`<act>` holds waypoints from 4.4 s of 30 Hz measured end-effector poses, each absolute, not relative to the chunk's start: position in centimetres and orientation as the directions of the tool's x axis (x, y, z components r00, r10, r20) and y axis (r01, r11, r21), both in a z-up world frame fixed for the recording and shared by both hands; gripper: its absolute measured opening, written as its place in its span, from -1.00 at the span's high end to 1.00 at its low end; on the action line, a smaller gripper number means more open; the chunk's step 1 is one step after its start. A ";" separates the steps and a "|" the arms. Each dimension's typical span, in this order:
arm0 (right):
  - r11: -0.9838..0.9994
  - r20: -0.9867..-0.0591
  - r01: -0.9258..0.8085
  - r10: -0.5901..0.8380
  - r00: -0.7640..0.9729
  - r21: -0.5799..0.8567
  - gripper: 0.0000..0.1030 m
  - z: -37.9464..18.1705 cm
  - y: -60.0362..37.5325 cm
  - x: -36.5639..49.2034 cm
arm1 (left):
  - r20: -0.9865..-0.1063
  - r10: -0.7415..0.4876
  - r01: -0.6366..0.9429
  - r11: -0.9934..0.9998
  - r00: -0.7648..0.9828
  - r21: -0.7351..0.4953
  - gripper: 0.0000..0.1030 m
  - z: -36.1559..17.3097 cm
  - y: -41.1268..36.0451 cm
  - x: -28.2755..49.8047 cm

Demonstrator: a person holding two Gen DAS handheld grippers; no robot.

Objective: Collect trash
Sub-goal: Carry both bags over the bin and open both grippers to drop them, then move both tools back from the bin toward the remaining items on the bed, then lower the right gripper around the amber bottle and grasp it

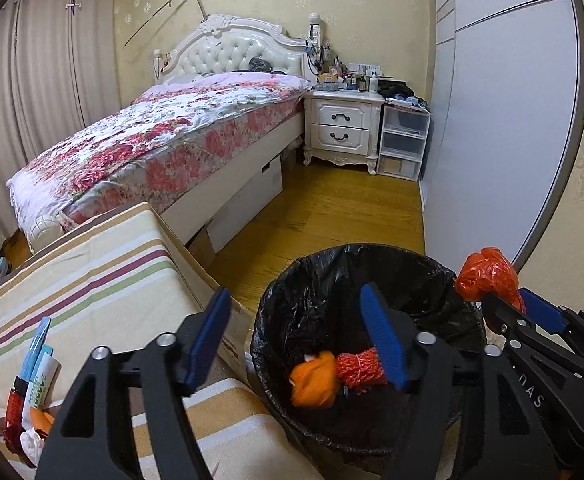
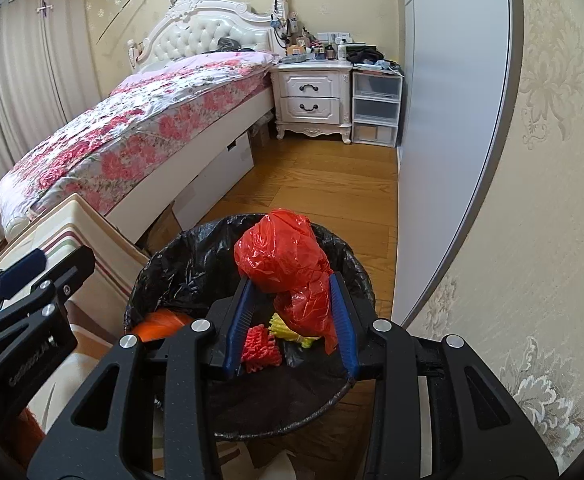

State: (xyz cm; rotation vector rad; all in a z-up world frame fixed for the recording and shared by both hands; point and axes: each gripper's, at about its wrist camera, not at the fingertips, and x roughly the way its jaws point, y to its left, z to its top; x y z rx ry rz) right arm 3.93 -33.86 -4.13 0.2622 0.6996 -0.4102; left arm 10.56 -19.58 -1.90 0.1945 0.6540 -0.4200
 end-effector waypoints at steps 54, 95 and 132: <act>0.989 -0.655 0.140 -0.079 0.752 0.041 -0.05 -1.6 -18.6 3.7 | -0.621 -0.032 0.072 0.997 0.783 0.040 -0.54 -1.1 2.1 6.2; 0.988 -0.760 -0.157 0.096 0.643 -0.009 -0.05 -5.1 -6.8 4.7 | -0.702 0.124 -0.171 0.985 0.701 0.003 -0.54 -5.1 14.2 4.5; 0.985 -0.770 -0.170 0.122 0.627 0.017 0.40 -5.9 -8.4 3.5 | -0.708 0.103 -0.116 0.993 0.698 0.029 -0.54 -5.3 11.5 4.2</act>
